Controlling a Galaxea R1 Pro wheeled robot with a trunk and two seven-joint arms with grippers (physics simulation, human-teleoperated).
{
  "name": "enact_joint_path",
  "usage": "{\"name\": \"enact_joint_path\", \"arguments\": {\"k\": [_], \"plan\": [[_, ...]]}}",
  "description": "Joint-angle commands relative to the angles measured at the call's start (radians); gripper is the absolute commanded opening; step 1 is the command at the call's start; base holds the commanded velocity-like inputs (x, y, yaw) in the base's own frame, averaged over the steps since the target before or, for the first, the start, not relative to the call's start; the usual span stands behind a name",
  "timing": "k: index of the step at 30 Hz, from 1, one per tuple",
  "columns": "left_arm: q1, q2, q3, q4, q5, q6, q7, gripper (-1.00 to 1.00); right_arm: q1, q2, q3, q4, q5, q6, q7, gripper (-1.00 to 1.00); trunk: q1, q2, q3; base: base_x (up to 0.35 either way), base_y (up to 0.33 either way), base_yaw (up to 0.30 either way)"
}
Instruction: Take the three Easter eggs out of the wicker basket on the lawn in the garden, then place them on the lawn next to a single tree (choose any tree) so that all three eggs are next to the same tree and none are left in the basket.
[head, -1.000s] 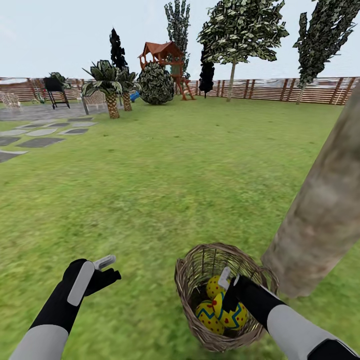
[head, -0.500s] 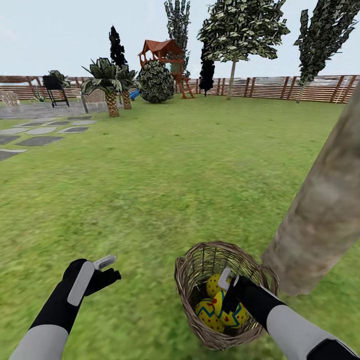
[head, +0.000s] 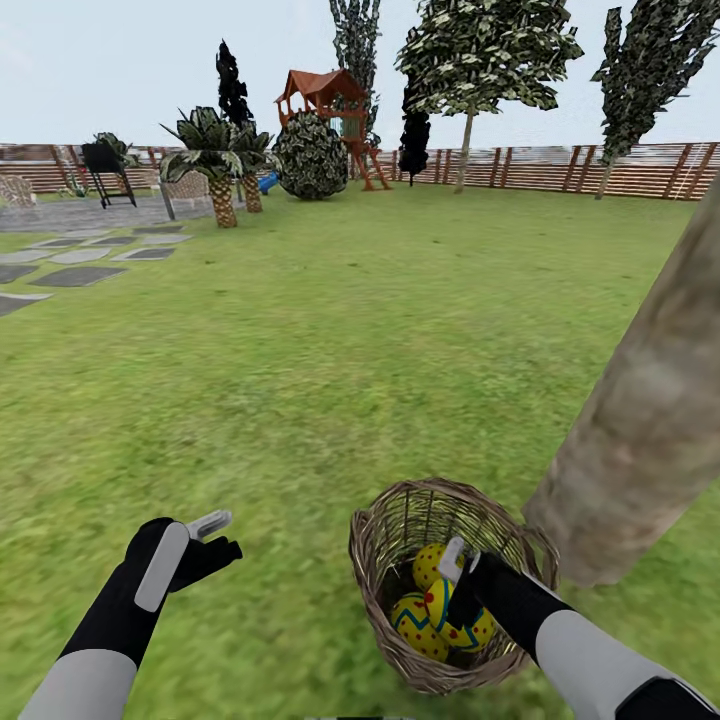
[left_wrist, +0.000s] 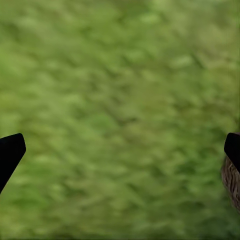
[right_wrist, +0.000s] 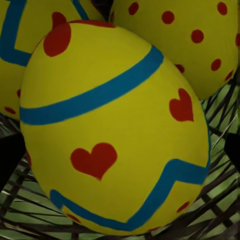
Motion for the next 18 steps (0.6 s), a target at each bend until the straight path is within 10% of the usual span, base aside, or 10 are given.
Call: {"name": "enact_joint_path", "arguments": {"k": [1,18], "plan": [[0.0,0.0,0.0,-0.001,0.011,0.003,0.009,1.0,0.0,-0.001,0.002,-0.002,0.01,0.003,0.008,1.0,0.0,0.0,-0.001,0.0,0.0,0.0],[0.0,-0.002,0.0,-0.001,0.032,0.003,0.009,1.0,-0.001,0.002,0.002,-0.003,0.012,0.003,0.008,1.0,0.004,-0.002,-0.036,0.0,0.0,0.0]]}}
